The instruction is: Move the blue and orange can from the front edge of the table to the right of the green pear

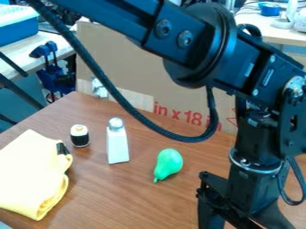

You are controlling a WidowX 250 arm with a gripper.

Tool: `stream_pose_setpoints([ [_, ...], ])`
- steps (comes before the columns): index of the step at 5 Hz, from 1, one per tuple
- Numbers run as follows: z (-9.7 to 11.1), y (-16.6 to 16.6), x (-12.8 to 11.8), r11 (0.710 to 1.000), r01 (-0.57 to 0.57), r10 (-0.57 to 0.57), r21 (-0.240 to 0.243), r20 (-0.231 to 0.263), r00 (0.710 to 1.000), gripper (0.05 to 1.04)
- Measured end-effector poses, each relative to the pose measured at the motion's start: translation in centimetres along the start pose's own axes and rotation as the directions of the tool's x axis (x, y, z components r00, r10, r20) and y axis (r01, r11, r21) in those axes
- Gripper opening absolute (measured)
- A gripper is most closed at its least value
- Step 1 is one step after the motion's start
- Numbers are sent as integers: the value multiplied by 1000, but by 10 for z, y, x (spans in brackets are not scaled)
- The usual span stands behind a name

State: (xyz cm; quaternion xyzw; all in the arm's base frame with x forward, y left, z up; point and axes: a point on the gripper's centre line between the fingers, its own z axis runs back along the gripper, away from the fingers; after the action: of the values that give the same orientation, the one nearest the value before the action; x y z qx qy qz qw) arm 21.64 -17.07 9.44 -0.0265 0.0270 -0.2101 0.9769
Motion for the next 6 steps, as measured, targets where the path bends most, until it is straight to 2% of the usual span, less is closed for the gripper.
stream_pose_setpoints([
  [2, -6, 4, 15, 1000, 24, -24, 8, -5, 1000, 1006],
  [3, -6, 14, 25, 996, 57, -59, 73, 36, 998, 1006],
  [4, -4, 27, 33, 992, 46, -52, 116, 52, 997, 1006],
  [5, -1, 48, 45, 987, 7, -15, 159, 46, 999, 1006],
  [6, 3, 71, 65, 985, -5, -8, 172, 80, 997, 1006],
])
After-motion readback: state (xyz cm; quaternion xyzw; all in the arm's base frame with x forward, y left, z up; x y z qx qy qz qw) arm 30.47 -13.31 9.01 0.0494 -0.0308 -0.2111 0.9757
